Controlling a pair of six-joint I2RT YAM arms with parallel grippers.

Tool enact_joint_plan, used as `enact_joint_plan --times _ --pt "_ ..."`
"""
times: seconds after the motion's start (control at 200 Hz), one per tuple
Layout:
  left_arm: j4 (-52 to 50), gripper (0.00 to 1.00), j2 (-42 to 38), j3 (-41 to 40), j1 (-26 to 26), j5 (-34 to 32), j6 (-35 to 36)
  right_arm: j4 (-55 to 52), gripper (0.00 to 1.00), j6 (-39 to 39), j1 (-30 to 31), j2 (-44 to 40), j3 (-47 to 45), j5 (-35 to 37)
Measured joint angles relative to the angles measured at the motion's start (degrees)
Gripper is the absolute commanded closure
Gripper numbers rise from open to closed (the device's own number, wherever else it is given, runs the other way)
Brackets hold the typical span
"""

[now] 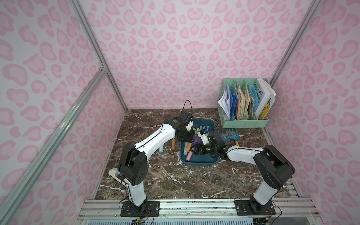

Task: Take the hand rake out of the storage box
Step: Adjust the rake in the storage box.

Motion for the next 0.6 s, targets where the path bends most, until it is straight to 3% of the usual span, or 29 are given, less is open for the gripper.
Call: enact_joint_plan --times 0.11,0.32,0.465,0.6 --pt "-0.72 0.79 -1.05 -0.24 0.76 -0.35 0.02 3.26 0.33 1.64 -0.02 1.55 -0.66 0.2" --pt "-0.02 0.79 -1.86 -0.66 1.4 -0.13 0.26 8.13 0.68 3.17 0.17 2.75 -0.9 -2.34" --pt "0.55 0.79 -1.86 -1.66 1.68 -0.13 0.48 8.28 0.78 3.48 0.13 1.77 -0.92 -1.9" --pt "0.59 0.79 -1.84 -2.67 1.95 -0.39 0.68 6.51 0.81 3.19 0.0 -0.35 -1.53 -0.74"
